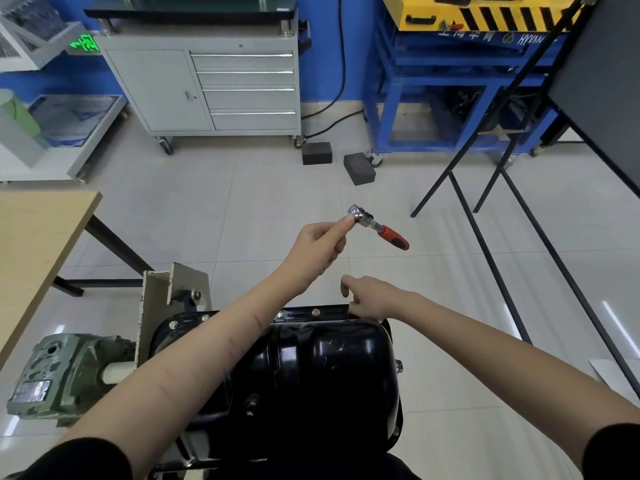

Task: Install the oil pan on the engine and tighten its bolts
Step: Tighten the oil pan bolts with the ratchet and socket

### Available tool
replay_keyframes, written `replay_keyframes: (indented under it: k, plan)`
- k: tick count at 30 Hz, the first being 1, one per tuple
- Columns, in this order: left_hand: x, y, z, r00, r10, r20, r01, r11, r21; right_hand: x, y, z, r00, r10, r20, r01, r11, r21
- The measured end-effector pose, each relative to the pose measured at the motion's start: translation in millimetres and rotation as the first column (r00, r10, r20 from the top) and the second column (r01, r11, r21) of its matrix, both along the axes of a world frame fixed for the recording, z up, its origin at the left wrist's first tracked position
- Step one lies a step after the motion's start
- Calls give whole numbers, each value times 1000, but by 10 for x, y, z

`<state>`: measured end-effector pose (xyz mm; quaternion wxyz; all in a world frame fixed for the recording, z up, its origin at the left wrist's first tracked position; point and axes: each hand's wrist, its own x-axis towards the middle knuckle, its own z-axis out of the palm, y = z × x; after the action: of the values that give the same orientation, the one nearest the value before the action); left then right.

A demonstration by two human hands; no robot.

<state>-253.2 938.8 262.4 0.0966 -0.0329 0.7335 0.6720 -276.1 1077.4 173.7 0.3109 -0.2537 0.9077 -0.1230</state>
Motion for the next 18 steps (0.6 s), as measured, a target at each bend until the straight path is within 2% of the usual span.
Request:
replay_keyframes:
  k: [6,11,18]
  plan:
    - [-8,14,-8,1000,-2,5,2,1000,1,-1,118,21,997,-13,79,17,999,-50]
    - [-7,26,-12,1000,-3,14,3,1000,1,66,187,-50,994,49,-101,-53,998,-40]
    - [-3,20,2,1000,0,16,0,1000,-5,85,226,-25,949,185,-255,-191,982,2]
